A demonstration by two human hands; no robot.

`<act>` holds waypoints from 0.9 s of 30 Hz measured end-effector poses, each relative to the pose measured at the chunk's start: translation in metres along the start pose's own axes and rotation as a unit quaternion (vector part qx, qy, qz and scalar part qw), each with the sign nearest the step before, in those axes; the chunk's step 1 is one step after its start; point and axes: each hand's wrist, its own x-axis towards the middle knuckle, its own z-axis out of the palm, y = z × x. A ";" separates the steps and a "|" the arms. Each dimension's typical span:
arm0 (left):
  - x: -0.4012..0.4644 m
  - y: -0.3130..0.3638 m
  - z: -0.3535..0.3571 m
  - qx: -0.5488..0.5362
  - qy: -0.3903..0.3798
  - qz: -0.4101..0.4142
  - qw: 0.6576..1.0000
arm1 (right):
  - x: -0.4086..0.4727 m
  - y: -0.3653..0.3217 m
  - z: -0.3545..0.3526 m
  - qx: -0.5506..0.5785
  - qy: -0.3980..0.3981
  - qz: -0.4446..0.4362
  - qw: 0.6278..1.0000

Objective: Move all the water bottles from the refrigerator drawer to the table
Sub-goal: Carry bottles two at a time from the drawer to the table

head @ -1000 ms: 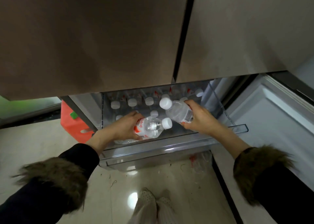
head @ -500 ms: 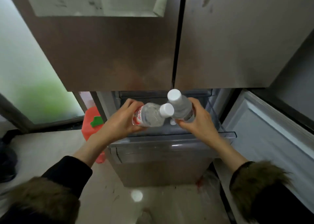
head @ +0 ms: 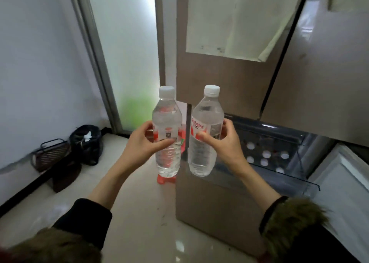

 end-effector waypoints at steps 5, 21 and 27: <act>-0.063 -0.019 -0.084 0.008 0.077 -0.043 0.996 | -0.018 -0.033 0.096 0.027 -0.133 0.006 0.991; -0.290 -0.128 -0.418 0.001 0.338 -0.193 0.921 | -0.138 -0.118 0.508 0.028 -0.523 -0.005 0.852; -0.329 -0.170 -0.511 0.004 0.397 -0.231 0.888 | -0.154 -0.133 0.627 0.021 -0.591 -0.011 0.806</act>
